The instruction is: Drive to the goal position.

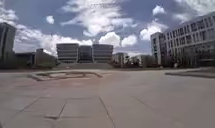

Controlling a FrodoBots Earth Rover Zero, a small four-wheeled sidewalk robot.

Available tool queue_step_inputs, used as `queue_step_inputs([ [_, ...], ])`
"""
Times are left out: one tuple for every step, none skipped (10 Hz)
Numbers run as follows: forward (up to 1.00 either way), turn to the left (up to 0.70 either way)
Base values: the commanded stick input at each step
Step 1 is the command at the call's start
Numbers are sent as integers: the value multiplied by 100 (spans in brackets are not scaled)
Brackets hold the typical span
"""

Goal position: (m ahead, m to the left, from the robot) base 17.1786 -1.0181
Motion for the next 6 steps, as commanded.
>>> queue_step_inputs([
  [100, 3],
  [100, 3],
  [100, 3],
  [100, 3],
  [100, 3],
  [100, 3],
])
